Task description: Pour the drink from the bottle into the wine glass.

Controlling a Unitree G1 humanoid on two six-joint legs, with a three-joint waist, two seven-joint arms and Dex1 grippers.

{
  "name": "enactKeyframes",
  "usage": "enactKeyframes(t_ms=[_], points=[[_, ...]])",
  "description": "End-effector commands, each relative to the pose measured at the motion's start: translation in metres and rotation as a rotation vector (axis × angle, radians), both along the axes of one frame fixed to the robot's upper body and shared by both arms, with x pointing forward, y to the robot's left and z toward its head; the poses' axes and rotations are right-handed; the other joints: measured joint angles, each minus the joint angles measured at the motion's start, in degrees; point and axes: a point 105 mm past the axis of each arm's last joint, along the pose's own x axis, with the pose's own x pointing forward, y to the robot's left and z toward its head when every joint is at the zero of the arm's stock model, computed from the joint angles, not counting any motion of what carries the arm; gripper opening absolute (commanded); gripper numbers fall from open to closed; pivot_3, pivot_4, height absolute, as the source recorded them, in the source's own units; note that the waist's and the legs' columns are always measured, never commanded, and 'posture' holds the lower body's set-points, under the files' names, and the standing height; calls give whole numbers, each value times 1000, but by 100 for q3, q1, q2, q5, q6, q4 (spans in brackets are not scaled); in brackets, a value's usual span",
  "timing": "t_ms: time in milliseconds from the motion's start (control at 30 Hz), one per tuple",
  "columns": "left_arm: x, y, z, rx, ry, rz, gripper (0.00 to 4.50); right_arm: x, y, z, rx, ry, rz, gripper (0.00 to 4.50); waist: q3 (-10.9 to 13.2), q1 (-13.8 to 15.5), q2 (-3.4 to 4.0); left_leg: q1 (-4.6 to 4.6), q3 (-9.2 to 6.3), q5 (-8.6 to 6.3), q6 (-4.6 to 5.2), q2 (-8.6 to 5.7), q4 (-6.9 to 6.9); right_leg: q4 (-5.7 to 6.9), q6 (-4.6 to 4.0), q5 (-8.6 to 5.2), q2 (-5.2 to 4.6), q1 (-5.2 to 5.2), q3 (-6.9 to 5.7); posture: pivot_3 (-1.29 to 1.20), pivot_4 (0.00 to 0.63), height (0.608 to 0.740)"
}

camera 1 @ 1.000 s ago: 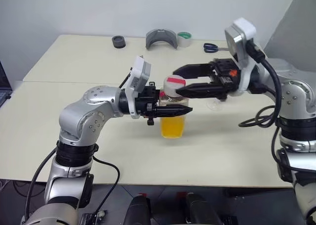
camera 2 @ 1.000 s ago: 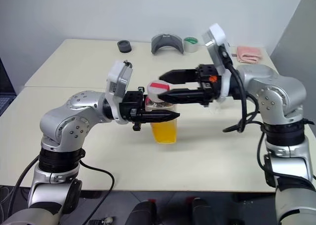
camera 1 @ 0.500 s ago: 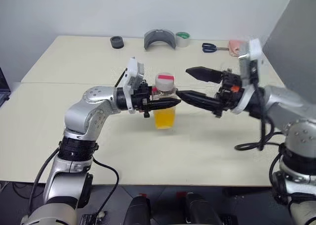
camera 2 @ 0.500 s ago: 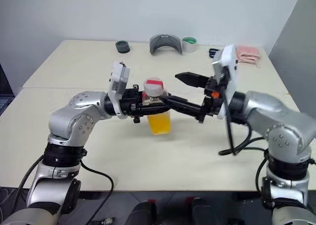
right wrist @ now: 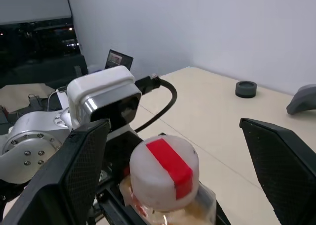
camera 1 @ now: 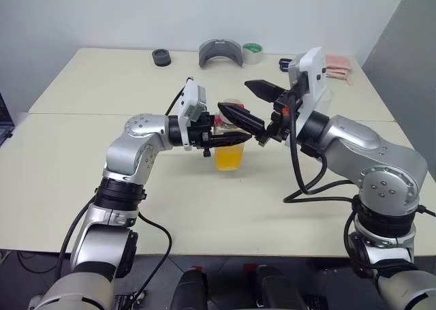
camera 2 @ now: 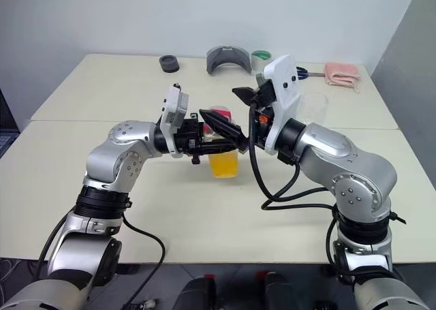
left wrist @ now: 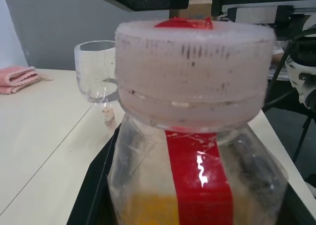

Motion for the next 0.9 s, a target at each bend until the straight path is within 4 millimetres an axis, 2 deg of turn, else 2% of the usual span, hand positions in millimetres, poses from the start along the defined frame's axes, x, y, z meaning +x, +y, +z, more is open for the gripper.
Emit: enactKeyframes(t_ms=[33,267,567,667,700,900], points=[[-1,-5,19,-31,-71,-9,1825,-7,6,2,-17,-17,39,4472,0,1,0,0,0,0,0,0,0,0,0,0,0,0,0,0,150,740],[-1,-8,24,-49,-73,-5,1825,-3,7,-7,-48,3,40,4472,0,-1,0,-1,-1,0,0,0,0,0,0,0,0,0,0,0,150,740],[-2,-8,23,-48,-69,-8,1825,1,6,2,2,-1,29,4472,0,-1,0,-1,-1,0,0,0,0,1,0,0,0,0,-1,0,150,740],[-1,-8,23,-48,-68,-7,1825,1,6,5,26,-2,22,3913,0,-1,0,-1,-1,0,0,0,0,1,0,0,0,0,-1,0,150,740],[-1,-8,23,-48,-67,-7,1825,1,6,6,34,-2,20,3566,0,-2,0,-1,-1,0,0,0,0,1,0,0,0,0,-1,0,150,740],[-1,-9,22,-48,-68,-7,1825,1,6,7,62,8,5,3566,0,-1,0,-1,-2,0,0,0,0,1,0,0,0,0,-1,0,150,740]])
